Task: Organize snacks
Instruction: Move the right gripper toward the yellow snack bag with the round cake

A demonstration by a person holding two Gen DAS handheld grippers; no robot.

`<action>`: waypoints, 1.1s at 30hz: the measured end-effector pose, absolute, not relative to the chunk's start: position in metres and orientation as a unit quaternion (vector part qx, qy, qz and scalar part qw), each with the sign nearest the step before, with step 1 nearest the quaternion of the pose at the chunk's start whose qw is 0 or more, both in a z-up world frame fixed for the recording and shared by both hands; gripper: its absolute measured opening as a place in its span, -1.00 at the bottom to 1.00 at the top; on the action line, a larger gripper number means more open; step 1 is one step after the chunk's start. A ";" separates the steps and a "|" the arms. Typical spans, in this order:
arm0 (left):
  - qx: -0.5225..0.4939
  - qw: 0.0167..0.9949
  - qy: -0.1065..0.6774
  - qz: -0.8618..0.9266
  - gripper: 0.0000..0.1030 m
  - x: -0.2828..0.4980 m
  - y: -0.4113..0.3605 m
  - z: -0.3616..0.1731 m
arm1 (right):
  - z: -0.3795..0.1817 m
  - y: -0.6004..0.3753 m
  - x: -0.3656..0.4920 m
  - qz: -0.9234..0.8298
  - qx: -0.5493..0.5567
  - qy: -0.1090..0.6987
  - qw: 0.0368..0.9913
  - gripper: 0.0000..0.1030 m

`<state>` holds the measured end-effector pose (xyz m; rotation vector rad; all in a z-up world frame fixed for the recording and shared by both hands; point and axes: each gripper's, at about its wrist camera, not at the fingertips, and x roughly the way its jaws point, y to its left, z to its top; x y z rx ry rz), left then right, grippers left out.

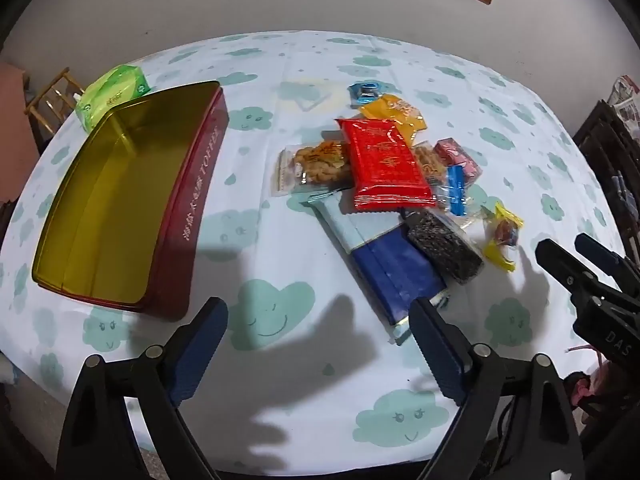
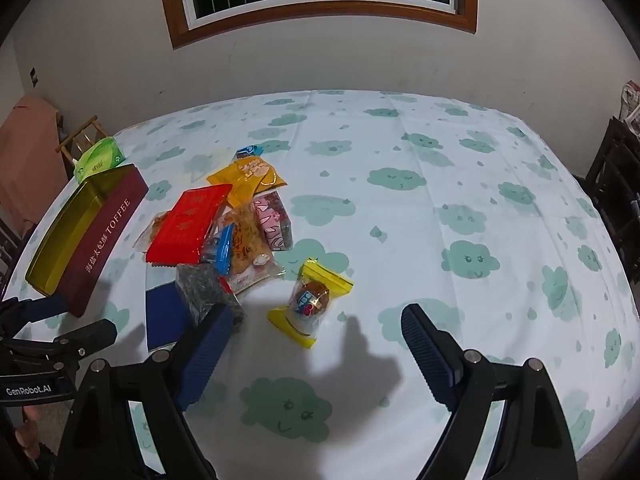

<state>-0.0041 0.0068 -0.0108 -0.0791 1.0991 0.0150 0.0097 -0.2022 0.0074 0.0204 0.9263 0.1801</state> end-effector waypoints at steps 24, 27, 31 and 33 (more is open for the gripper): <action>-0.028 0.842 0.538 0.011 0.68 0.001 0.004 -0.019 | -0.004 -0.198 0.016 0.092 0.012 0.461 0.883 0.72; -0.029 0.843 0.538 0.012 0.68 0.001 0.005 -0.020 | -0.005 -0.197 0.016 0.091 0.013 0.462 0.882 0.72; -0.033 0.842 0.538 0.013 0.68 0.000 0.007 -0.020 | -0.007 -0.196 0.017 0.089 0.015 0.463 0.882 0.72; -0.033 0.841 0.539 0.013 0.68 0.002 0.008 -0.021 | -0.008 -0.196 0.018 0.088 0.017 0.464 0.881 0.72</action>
